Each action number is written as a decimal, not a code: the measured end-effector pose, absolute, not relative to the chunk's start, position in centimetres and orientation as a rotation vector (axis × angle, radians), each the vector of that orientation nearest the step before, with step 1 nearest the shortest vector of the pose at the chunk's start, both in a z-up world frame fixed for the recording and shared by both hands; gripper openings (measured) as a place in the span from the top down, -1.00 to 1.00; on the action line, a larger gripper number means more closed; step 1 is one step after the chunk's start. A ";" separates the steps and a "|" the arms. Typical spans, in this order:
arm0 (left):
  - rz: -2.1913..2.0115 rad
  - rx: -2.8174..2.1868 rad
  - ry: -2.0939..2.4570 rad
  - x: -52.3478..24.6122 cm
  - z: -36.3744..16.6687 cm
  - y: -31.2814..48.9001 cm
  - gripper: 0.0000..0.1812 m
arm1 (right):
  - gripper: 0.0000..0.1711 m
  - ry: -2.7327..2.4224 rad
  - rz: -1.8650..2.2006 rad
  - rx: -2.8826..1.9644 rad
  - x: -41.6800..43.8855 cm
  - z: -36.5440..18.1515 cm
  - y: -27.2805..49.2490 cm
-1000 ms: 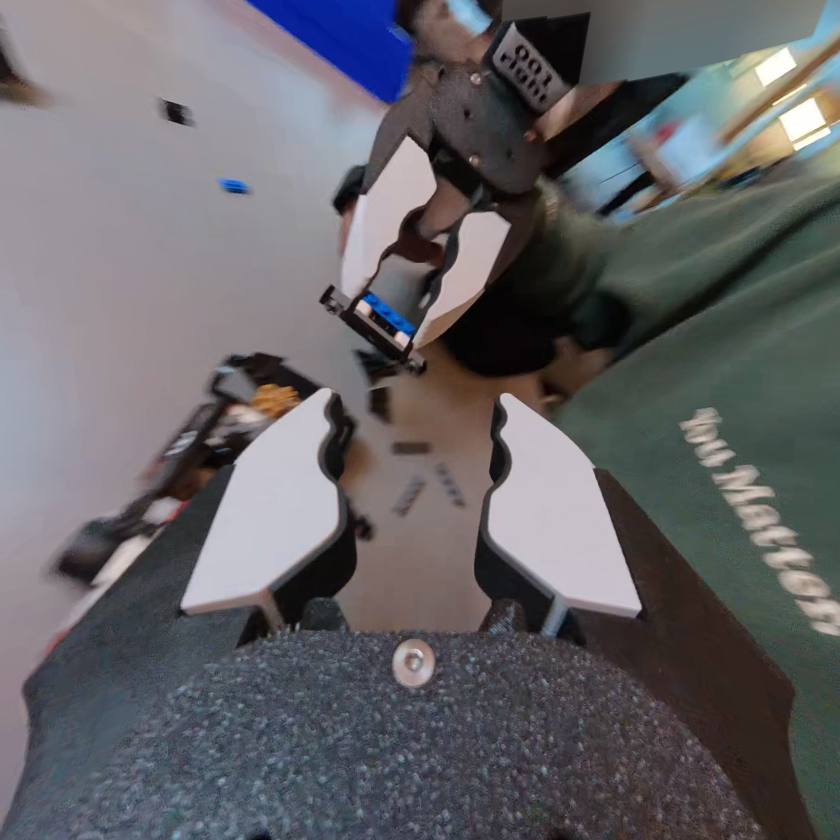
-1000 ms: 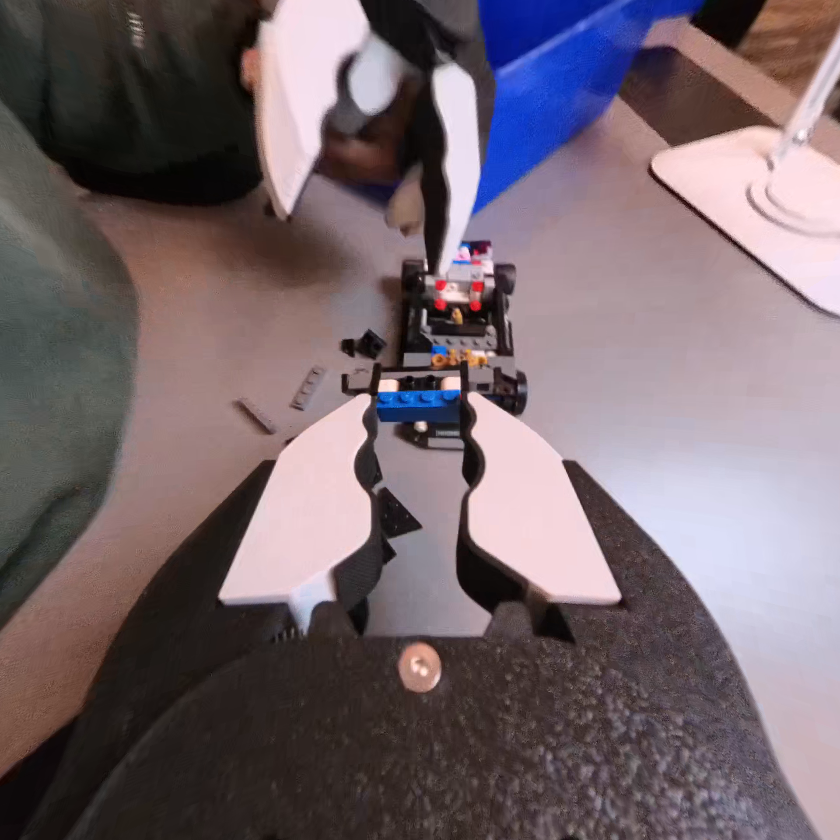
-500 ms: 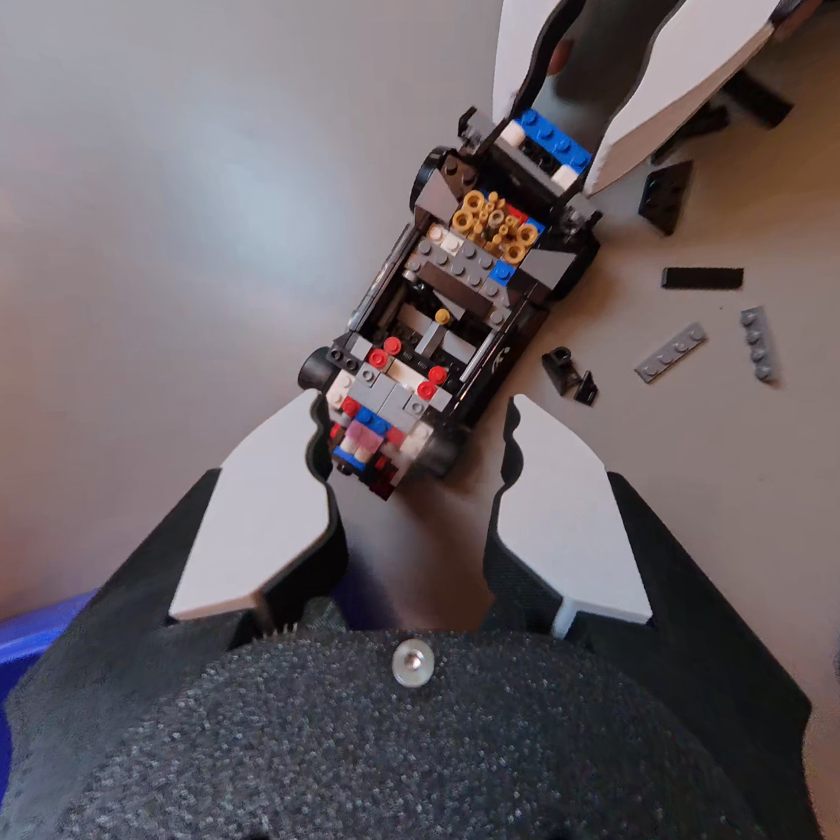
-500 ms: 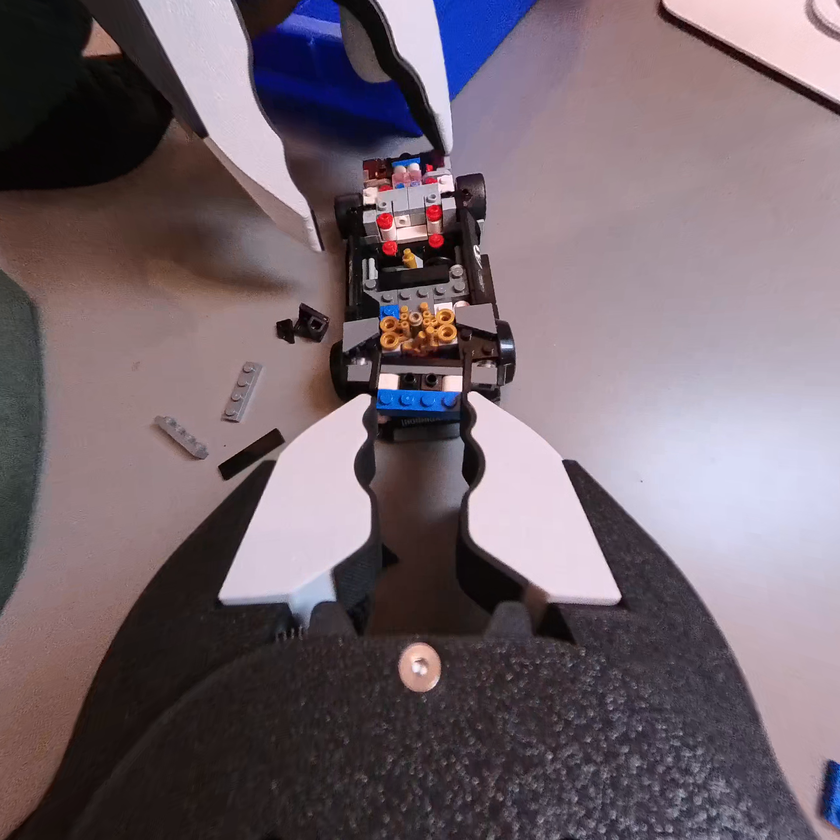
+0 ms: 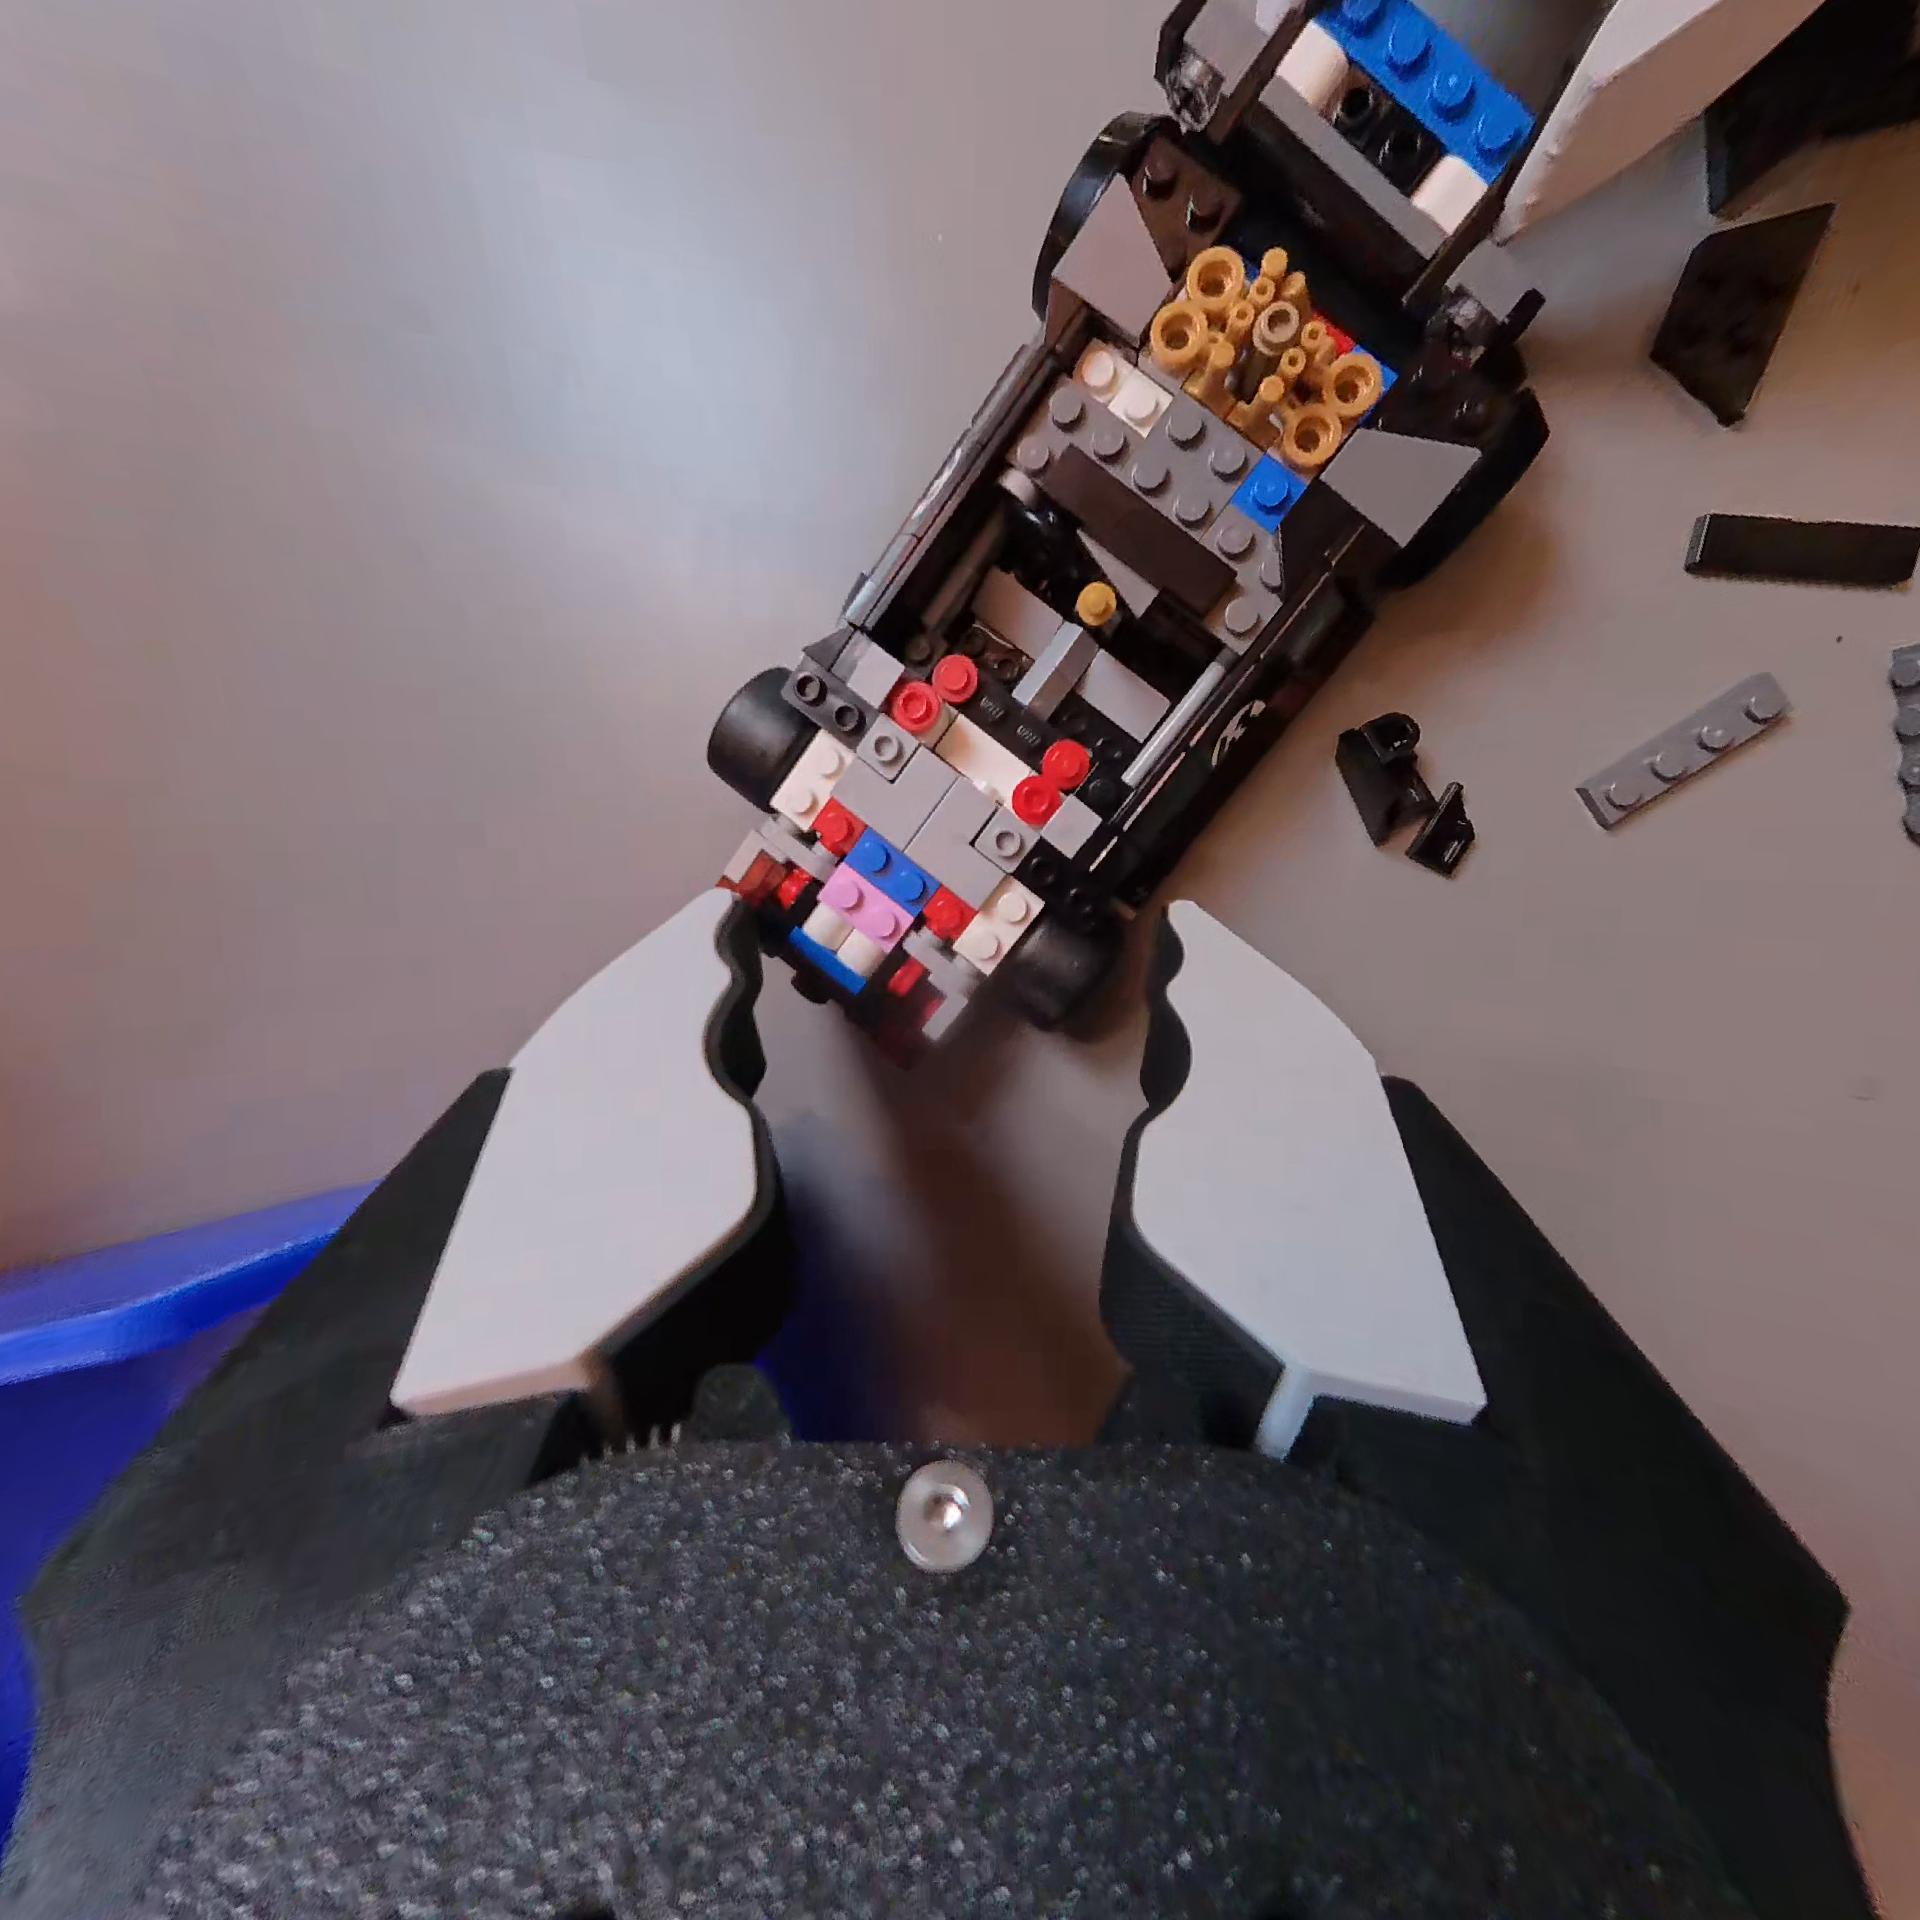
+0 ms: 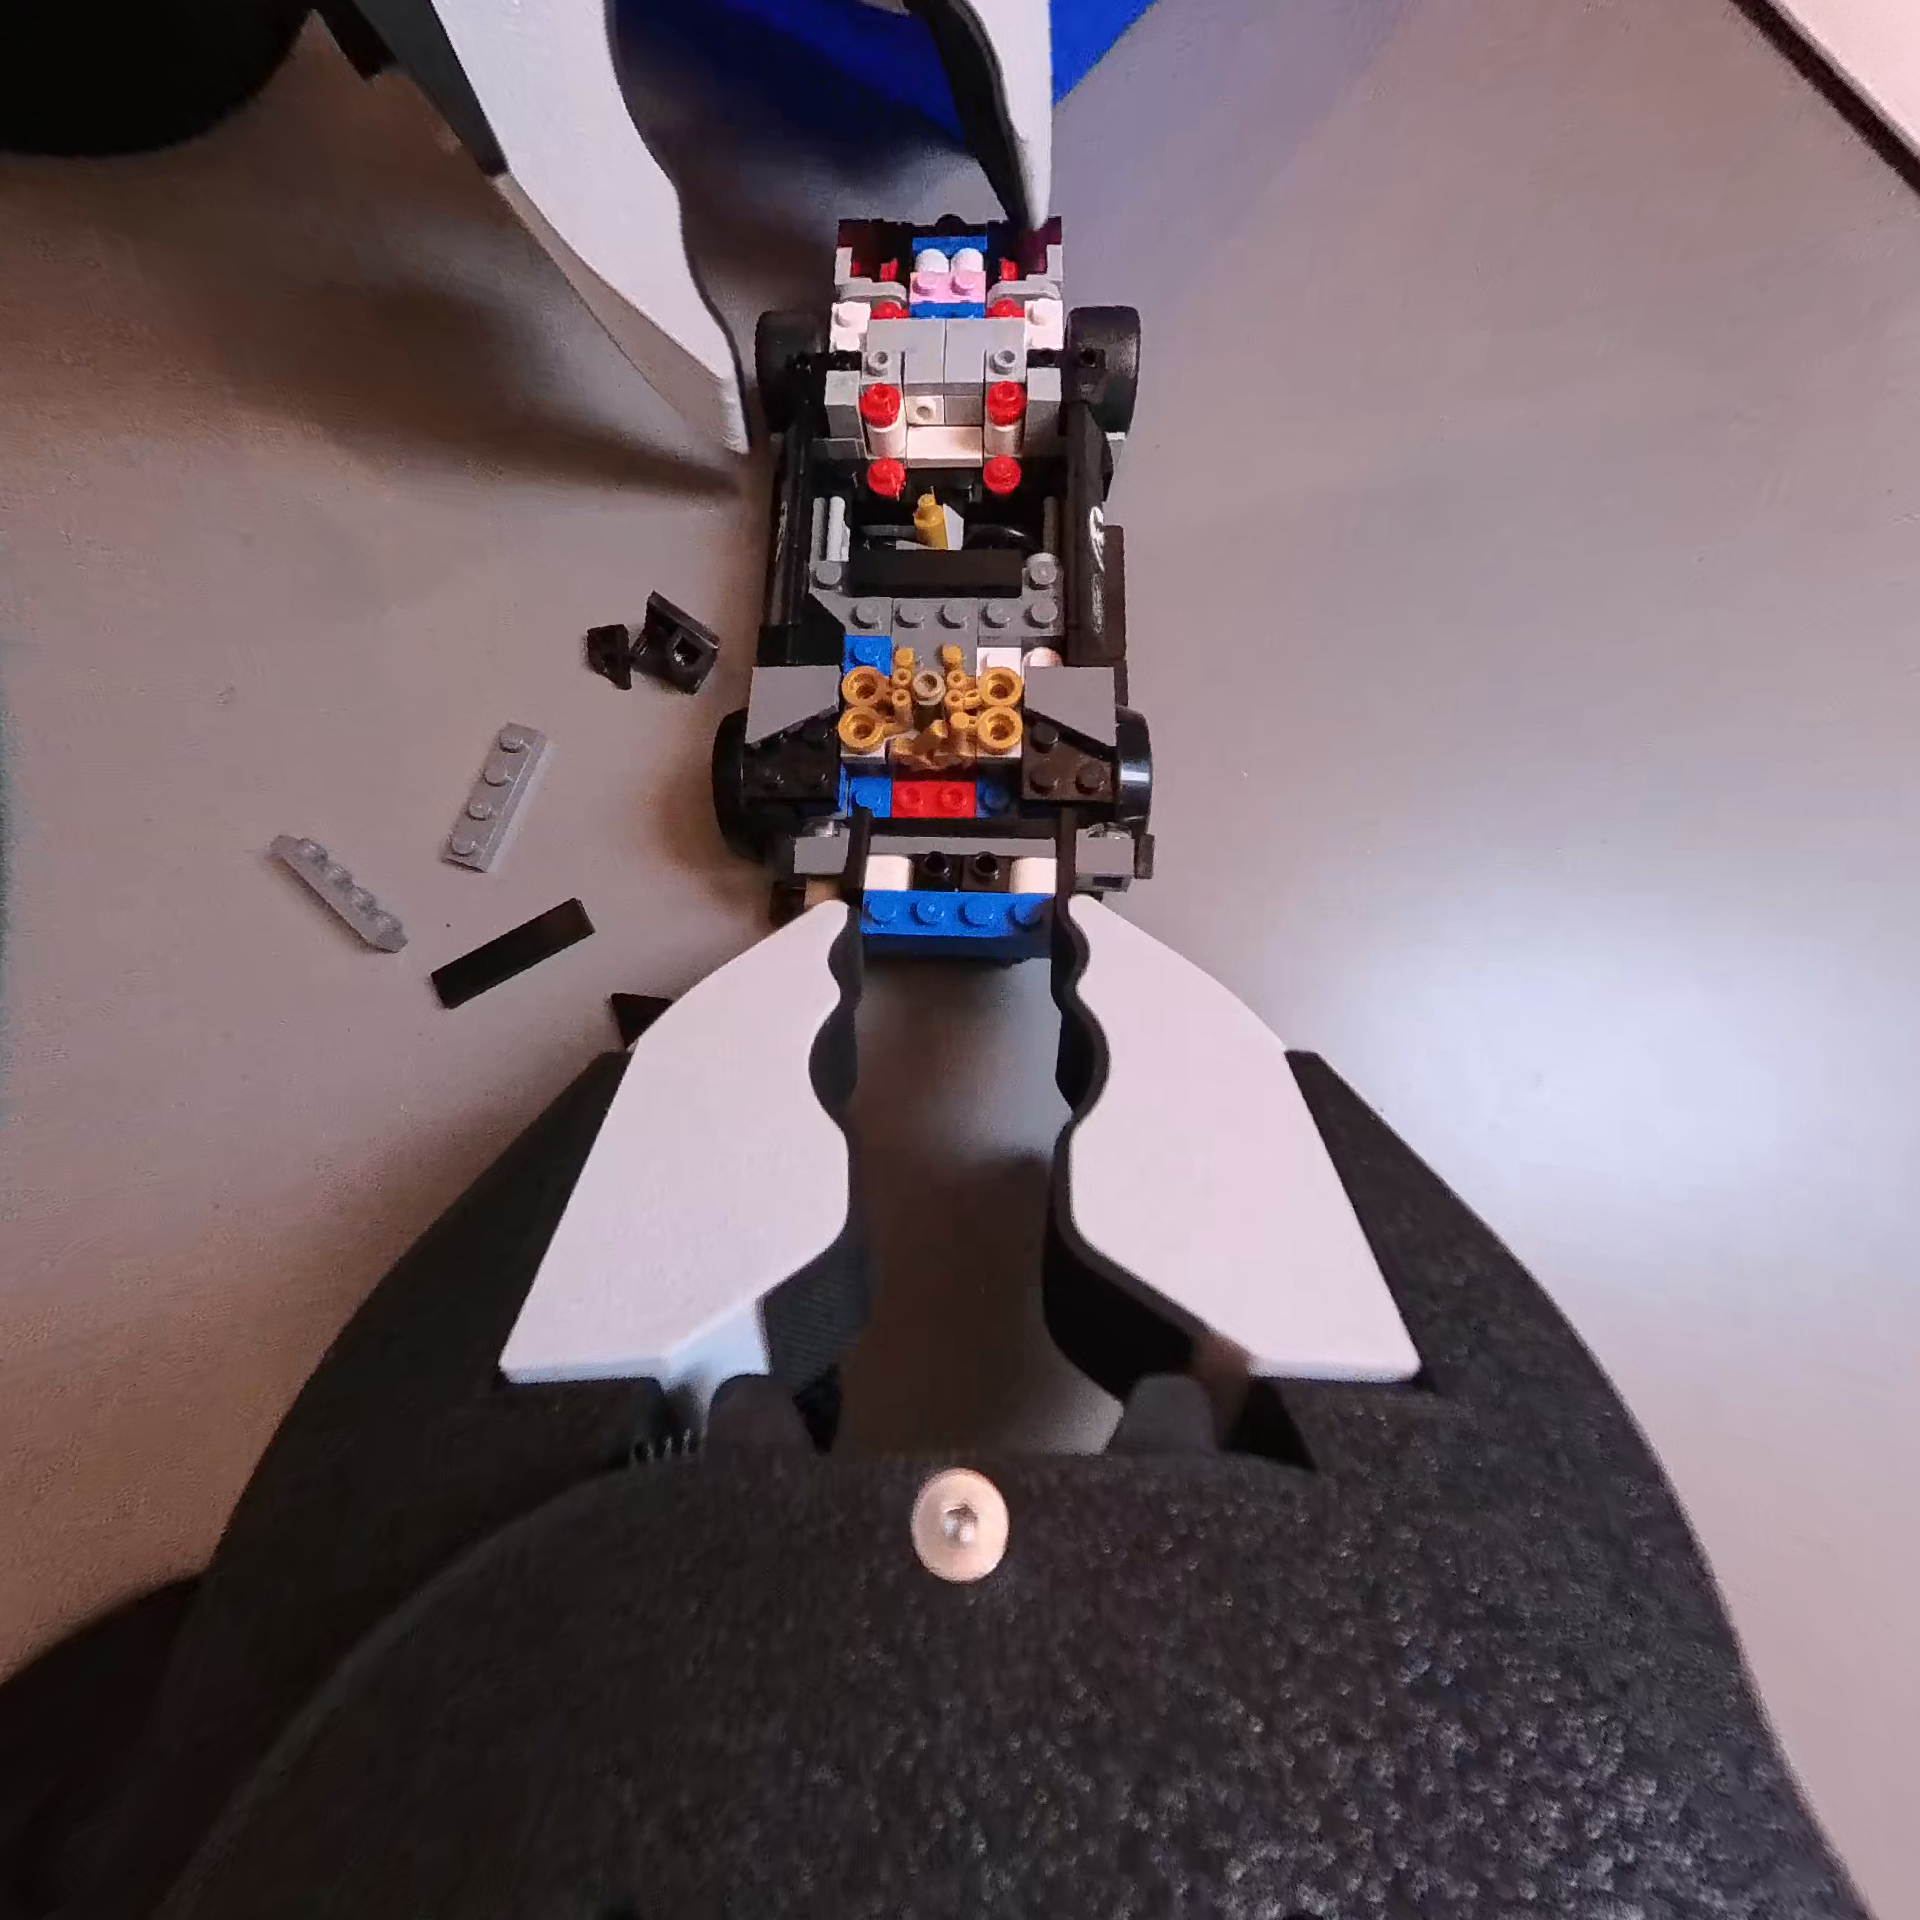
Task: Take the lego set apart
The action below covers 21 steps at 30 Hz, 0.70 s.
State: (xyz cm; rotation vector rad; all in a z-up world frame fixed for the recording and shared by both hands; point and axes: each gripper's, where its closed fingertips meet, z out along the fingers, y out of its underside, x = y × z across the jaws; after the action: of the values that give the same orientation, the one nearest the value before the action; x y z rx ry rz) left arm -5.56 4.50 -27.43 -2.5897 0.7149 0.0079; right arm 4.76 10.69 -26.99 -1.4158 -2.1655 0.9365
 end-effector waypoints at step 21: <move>0.010 -2.531 0.744 -4.9 -27.4 5.1 0.26 | 0.60 -2.211 0.871 -1.439 4.3 -26.1 9.7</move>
State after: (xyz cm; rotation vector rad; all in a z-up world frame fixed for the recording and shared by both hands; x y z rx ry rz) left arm -4.85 5.14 -27.41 -2.5311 0.7444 0.0097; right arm 4.26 9.68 -26.11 -1.4394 -2.2105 0.8710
